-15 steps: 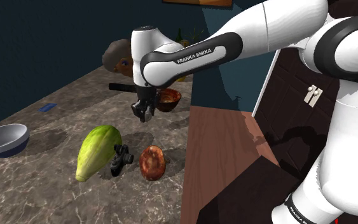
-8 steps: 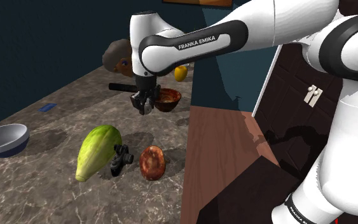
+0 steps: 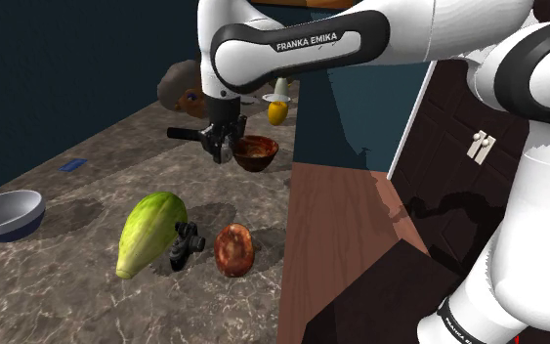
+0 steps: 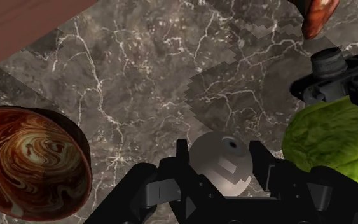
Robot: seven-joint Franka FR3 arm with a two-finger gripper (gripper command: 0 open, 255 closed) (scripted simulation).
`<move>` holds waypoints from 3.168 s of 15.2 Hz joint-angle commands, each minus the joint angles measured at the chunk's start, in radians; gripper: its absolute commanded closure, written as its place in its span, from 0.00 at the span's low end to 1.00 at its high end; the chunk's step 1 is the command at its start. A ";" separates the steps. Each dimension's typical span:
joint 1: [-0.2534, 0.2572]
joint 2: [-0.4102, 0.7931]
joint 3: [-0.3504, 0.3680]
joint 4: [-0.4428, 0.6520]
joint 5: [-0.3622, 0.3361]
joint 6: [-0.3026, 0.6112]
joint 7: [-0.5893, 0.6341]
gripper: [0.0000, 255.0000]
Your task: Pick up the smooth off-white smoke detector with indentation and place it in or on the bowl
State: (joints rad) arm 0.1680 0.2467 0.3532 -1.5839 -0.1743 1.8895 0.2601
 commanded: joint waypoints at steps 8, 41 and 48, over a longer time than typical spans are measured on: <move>-0.088 0.097 -0.055 0.152 0.000 -0.043 -0.159 1.00; -0.203 0.367 -0.122 0.386 -0.017 0.006 -0.356 1.00; -0.201 0.360 -0.121 0.408 -0.015 -0.023 -0.358 0.00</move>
State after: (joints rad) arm -0.0336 0.6117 0.2319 -1.1856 -0.1903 1.8812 -0.0960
